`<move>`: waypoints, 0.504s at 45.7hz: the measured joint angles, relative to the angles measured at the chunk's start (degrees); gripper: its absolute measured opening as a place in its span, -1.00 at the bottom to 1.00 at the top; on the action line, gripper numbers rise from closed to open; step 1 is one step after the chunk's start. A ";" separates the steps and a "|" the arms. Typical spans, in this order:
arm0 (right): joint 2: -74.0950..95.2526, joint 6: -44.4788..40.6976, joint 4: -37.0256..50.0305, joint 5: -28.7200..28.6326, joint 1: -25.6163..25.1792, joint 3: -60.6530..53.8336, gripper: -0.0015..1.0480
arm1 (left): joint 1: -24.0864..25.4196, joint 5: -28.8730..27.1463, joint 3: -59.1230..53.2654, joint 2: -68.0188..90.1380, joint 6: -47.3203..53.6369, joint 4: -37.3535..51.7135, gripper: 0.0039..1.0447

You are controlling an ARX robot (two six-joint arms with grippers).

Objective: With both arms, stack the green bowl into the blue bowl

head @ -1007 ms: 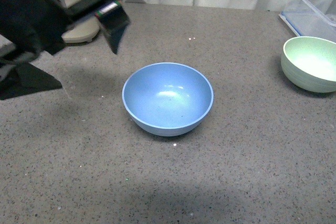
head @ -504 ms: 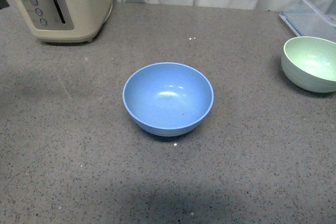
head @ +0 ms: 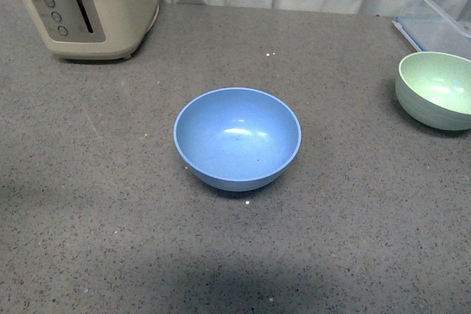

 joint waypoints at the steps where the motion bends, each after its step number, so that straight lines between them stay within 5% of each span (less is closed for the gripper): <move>1: 0.00 0.00 0.00 0.00 0.00 0.00 0.83 | 0.02 -0.04 -0.92 -1.70 0.02 -0.59 -0.93; 23: 0.00 0.02 0.00 0.00 0.00 0.00 0.83 | 0.00 -0.02 -9.11 -19.39 0.57 -10.29 -0.93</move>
